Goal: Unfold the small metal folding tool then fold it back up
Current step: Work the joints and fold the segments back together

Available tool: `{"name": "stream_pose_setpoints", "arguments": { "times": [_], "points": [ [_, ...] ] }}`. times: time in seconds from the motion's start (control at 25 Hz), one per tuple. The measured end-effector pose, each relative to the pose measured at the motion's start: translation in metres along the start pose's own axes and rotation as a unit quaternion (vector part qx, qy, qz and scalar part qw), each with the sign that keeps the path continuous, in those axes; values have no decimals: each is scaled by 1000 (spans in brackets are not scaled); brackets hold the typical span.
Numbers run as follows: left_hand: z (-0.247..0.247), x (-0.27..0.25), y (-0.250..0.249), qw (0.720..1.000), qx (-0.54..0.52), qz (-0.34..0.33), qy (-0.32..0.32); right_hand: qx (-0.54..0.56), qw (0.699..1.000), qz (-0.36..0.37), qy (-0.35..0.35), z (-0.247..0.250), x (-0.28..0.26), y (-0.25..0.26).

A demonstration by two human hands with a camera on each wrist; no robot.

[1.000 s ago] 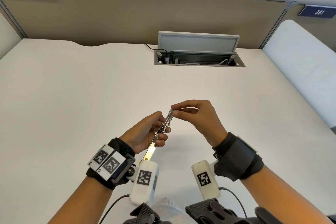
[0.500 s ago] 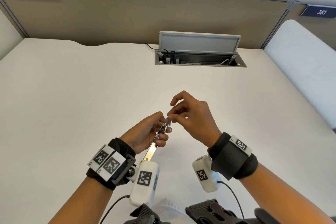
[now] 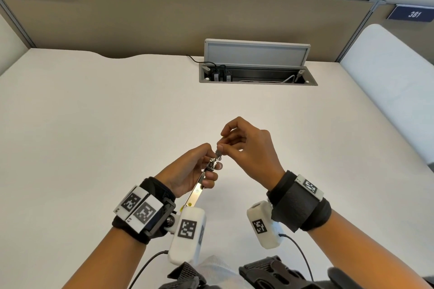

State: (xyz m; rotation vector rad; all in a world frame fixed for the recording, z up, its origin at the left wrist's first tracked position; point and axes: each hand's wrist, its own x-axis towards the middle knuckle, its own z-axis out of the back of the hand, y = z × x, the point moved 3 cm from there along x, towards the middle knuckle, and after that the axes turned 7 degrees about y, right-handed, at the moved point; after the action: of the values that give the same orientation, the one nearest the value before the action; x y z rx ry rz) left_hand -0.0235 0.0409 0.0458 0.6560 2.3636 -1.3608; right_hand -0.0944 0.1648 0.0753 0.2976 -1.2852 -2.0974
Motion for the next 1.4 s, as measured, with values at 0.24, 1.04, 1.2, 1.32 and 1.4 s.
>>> {"name": "stream_pose_setpoints", "arguments": {
  "times": [0.24, 1.04, 1.2, 1.32, 1.4],
  "points": [
    [1, 2, 4, 1000, 8, 5, -5, -63, 998, 2, 30, -5, 4, -2],
    [-2, -3, -1, 999, -25, 13, -38, -315, 939, 133, -37, -5, 3, -24],
    [-2, -2, -1, 999, -21, 16, -39, -292, 945, 141, -34, -4, 1, -23],
    [-2, -2, -1, 999, -21, 15, -39, -313, 938, 147, -20, -5, 0, -26],
    [-2, -2, 0, 999, -18, 17, -38, -298, 945, 126, -49, -2, 3, -31]
  ]
}}
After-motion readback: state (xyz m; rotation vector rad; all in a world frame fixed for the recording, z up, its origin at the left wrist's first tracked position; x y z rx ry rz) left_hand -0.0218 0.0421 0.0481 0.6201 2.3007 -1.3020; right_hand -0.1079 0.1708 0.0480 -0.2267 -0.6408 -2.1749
